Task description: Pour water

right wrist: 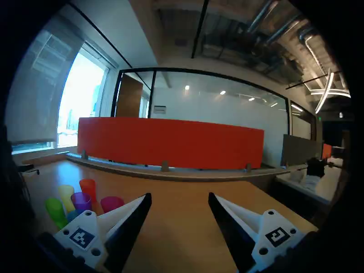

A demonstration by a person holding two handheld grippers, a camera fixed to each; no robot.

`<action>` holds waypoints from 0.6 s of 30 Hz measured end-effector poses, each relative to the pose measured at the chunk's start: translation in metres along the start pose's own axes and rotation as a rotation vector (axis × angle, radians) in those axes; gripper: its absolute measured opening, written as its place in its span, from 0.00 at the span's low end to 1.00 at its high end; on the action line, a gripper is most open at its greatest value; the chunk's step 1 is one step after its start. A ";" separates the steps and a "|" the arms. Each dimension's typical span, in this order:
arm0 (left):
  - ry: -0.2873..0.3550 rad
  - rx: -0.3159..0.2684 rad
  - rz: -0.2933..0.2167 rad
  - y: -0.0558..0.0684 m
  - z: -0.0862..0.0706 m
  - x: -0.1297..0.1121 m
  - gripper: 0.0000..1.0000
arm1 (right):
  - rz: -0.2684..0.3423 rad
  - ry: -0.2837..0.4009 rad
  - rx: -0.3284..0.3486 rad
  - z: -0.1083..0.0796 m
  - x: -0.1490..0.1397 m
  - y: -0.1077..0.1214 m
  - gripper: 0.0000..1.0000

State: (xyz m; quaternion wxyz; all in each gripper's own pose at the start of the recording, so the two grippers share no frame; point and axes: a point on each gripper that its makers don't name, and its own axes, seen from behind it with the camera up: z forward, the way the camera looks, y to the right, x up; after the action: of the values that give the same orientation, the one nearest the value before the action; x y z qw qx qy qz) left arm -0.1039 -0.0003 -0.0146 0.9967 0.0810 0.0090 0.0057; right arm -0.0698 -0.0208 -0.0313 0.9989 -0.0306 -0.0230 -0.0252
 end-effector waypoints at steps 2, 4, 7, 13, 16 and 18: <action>0.000 0.000 0.000 0.000 0.000 0.000 0.94 | -0.017 0.009 0.000 0.000 -0.005 -0.002 0.96; 0.000 0.000 0.000 0.001 0.001 0.000 0.94 | -0.031 0.023 0.000 0.000 -0.008 -0.004 0.96; 0.000 0.000 0.000 0.001 0.001 0.000 0.94 | -0.046 0.052 0.003 -0.001 -0.012 -0.007 0.97; 0.000 0.000 0.000 0.000 0.000 0.000 0.97 | -0.016 0.081 0.026 0.000 -0.022 -0.014 0.99; 0.000 0.000 0.000 0.000 0.000 0.000 0.97 | 0.018 0.082 0.029 0.004 -0.024 -0.015 0.99; 0.000 0.000 0.000 0.000 0.000 0.000 0.97 | 0.039 0.084 0.024 0.007 -0.024 -0.013 0.99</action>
State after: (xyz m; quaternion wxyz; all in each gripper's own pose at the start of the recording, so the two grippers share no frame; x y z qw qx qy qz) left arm -0.1039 -0.0003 -0.0143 0.9966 0.0811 0.0091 0.0057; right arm -0.0945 -0.0326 -0.0246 0.9996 -0.0178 0.0191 -0.0066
